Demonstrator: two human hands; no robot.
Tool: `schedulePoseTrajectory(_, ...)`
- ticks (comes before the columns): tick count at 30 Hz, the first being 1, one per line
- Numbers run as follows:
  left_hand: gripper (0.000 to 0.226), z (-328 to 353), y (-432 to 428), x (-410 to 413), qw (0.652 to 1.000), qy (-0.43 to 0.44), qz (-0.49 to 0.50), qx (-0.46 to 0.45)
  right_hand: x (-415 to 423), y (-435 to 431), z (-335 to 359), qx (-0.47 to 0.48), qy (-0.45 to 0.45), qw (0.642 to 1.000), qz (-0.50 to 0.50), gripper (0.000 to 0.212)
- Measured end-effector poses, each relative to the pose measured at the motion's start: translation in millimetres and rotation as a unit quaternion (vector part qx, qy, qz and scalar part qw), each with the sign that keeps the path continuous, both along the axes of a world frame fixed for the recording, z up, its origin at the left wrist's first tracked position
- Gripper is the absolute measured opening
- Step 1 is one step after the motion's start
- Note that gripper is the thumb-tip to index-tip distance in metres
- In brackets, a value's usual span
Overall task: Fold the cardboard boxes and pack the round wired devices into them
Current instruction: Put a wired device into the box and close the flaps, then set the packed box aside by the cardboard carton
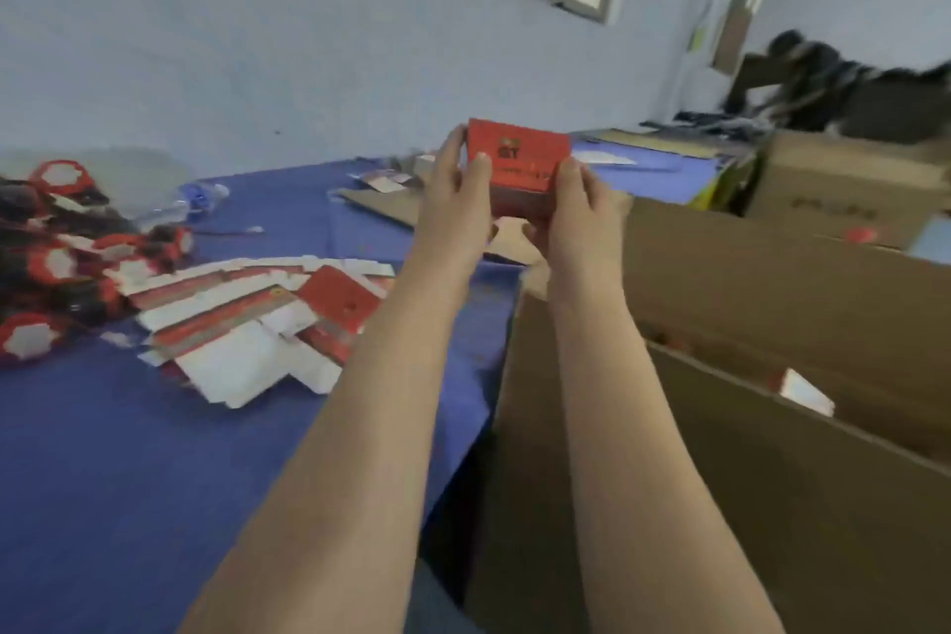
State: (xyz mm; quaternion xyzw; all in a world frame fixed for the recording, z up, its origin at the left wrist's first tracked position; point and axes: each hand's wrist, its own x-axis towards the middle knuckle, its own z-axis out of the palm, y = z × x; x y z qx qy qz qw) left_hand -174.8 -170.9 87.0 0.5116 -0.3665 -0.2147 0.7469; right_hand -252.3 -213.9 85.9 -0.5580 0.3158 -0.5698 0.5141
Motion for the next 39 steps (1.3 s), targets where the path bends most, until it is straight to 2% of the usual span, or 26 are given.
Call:
schedulePoseTrajectory(2, 0.044, 9.9, -47.8, -72.2, 0.992, -0.068, -0.094, 0.057, -77.5, -29.0, 12.1, -0.019, 0.054, 0.985, -0.162, 0.028)
schedulePoseTrajectory(5, 0.047, 6.2, -78.3, -166.6, 0.953, -0.146, -0.238, 0.115, -173.6, -52.6, 12.1, 0.018, 0.199, 0.915, -0.349, 0.042)
schedulePoseTrajectory(7, 0.051, -1.3, -82.4, -204.2, 0.929, -0.138, -0.319, 0.125, -206.3, -53.5, 6.7, 0.041, 0.279, 0.866, -0.413, 0.049)
schedulePoseTrajectory(8, 0.052, -4.8, -84.7, -214.5, 0.923, -0.124, -0.341, 0.127, -211.5, -52.9, 3.0, 0.026, 0.289, 0.855, -0.430, 0.050)
schedulePoseTrajectory(9, 0.053, -7.3, -86.4, -217.8, 0.923, -0.104, -0.349, 0.126, -209.3, -52.2, -0.6, -0.005, 0.277, 0.859, -0.430, 0.049)
schedulePoseTrajectory(11, 0.051, -10.1, -87.0, -204.8, 0.935, -0.044, -0.334, 0.110, -186.9, -48.1, -7.0, -0.072, 0.198, 0.905, -0.370, 0.043)
schedulePoseTrajectory(13, 0.044, -11.2, -79.3, -169.2, 0.960, 0.009, -0.269, 0.081, -145.3, -36.2, -10.9, -0.091, 0.104, 0.954, -0.264, 0.031)
schedulePoseTrajectory(16, 0.025, -20.0, -50.2, -89.0, 0.995, 0.020, -0.089, 0.042, -67.6, -15.4, -25.1, -0.109, 0.090, 0.981, -0.129, 0.020)
schedulePoseTrajectory(18, 0.016, -34.7, -24.4, -29.3, 0.997, 0.009, 0.052, 0.056, -13.4, 2.1, -41.4, -0.089, 0.093, 0.992, -0.018, 0.024)
schedulePoseTrajectory(20, 0.023, -56.2, 7.8, 30.8, 0.978, 0.007, 0.187, 0.093, 39.3, 20.7, -61.7, -0.055, 0.133, 0.985, 0.097, 0.021)
schedulePoseTrajectory(22, 0.034, -81.9, 42.9, 83.7, 0.944, 0.023, 0.289, 0.160, 85.9, 36.1, -84.4, -0.073, 0.239, 0.954, 0.166, 0.020)
schedulePoseTrajectory(24, 0.041, -105.5, 72.9, 121.8, 0.902, 0.027, 0.356, 0.243, 122.1, 46.8, -102.5, -0.092, 0.315, 0.926, 0.186, 0.023)
schedulePoseTrajectory(26, 0.042, -122.4, 92.2, 146.2, 0.870, 0.024, 0.401, 0.287, 149.2, 52.1, -115.4, -0.079, 0.343, 0.915, 0.197, 0.018)
schedulePoseTrajectory(29, 0.037, -134.3, 104.0, 169.1, 0.868, 0.049, 0.396, 0.294, 182.9, 53.1, -131.1, -0.075, 0.392, 0.895, 0.200, 0.013)
schedulePoseTrajectory(32, 0.035, -140.3, 105.1, 178.4, 0.884, 0.089, 0.359, 0.286, 208.1, 52.0, -138.6, -0.080, 0.436, 0.878, 0.183, 0.037)
schedulePoseTrajectory(34, 0.043, -142.8, 104.2, 179.4, 0.884, 0.090, 0.355, 0.290, 219.9, 51.2, -138.1, -0.074, 0.443, 0.878, 0.166, 0.044)
schedulePoseTrajectory(37, 0.066, -143.8, 103.2, 181.7, 0.880, 0.080, 0.356, 0.304, 231.1, 52.3, -135.0, -0.086, 0.462, 0.872, 0.135, 0.047)
schedulePoseTrajectory(39, 0.064, -142.5, 104.2, 186.4, 0.878, 0.073, 0.364, 0.303, 234.9, 56.7, -135.0, -0.112, 0.477, 0.863, 0.123, 0.047)
